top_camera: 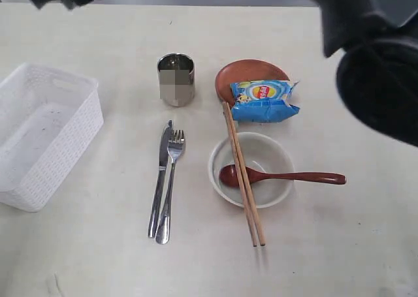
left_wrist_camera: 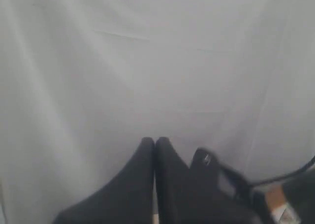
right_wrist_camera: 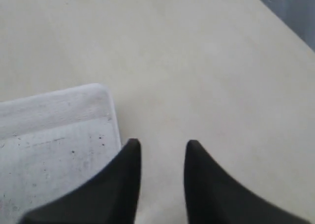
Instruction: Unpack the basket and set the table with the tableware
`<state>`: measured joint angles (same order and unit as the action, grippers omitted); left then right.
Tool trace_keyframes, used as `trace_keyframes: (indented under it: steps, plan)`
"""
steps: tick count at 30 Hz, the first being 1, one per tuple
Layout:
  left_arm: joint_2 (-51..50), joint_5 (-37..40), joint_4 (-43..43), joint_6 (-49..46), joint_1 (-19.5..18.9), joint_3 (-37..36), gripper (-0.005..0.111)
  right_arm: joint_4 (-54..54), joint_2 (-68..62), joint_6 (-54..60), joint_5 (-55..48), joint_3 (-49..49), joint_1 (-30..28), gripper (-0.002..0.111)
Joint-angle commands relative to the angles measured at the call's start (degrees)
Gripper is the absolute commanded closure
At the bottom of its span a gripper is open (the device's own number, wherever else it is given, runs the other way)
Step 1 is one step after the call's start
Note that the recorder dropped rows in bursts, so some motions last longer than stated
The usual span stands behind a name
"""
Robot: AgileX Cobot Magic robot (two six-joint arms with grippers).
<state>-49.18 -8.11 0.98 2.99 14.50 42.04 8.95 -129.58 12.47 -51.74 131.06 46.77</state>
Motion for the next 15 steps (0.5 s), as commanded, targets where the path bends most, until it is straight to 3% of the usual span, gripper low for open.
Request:
trace_keyframes:
  steps: [1, 6, 15]
  plan:
    - [1.81, 2.8, -0.2, 0.43, -0.14, -0.29, 0.107, 0.31, 5.58, -1.8, -7.76, -0.21, -4.17, 0.108]
    - [7.1, 3.11, -0.35, 0.56, -0.14, -3.64, 0.107, 2.2, 13.12, -1.89, -3.15, -9.49, -6.02, 0.108]
    - [13.1, -2.14, -0.35, 4.73, -0.14, -14.69, 0.107, 5.11, 38.51, -2.93, 27.3, -43.23, -6.02, 0.108]
